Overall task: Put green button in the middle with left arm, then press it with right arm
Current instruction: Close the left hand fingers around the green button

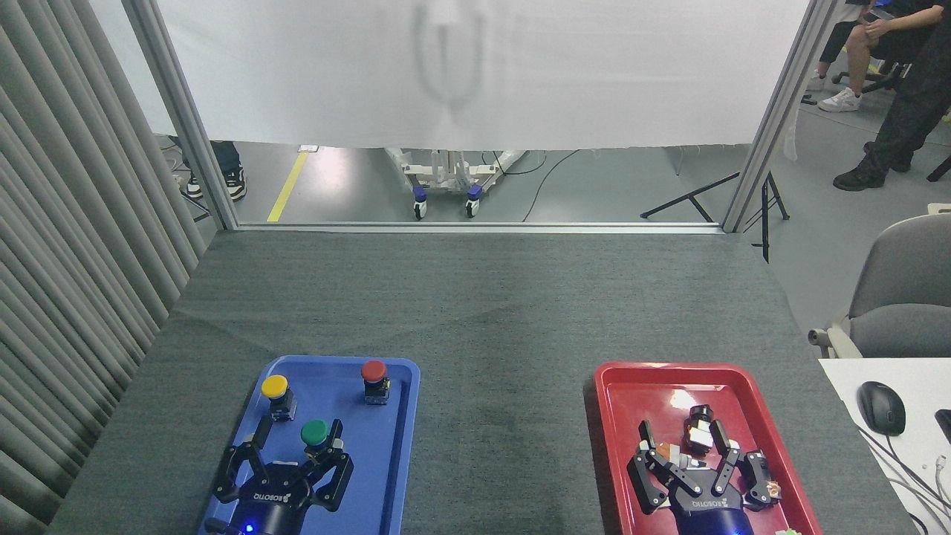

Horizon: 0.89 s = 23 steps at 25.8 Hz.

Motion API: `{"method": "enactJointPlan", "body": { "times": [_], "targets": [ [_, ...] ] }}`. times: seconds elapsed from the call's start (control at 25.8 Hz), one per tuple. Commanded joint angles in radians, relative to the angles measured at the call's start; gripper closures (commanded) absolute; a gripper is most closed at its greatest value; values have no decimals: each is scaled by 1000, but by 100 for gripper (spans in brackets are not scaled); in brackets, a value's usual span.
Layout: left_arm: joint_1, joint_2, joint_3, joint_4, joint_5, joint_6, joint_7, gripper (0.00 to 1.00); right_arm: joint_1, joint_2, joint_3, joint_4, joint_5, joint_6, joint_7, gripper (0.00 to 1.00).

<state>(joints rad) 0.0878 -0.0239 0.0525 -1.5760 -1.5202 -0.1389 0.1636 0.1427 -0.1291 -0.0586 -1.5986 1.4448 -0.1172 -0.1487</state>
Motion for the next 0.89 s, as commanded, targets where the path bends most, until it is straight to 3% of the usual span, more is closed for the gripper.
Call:
{"method": "enactJointPlan", "body": {
  "times": [0.0,0.23,0.43,0.85],
  "targets": [
    [3,2,-3,2,0,-7,0,0,0,0,-1,0,0,1,1,0],
    [3,15,-16,22,-9,-8,-3,1,0,-1,-1,-1,0,-6,29,0],
    [-3,36,-16,119,-14,-56,-42,1,0,-3,-1,-3,0,-6,31,0],
    [-122,47,-11,297,-15,-82,-49,1,0,0,-1,-3,0,-4,31,0]
  ]
}}
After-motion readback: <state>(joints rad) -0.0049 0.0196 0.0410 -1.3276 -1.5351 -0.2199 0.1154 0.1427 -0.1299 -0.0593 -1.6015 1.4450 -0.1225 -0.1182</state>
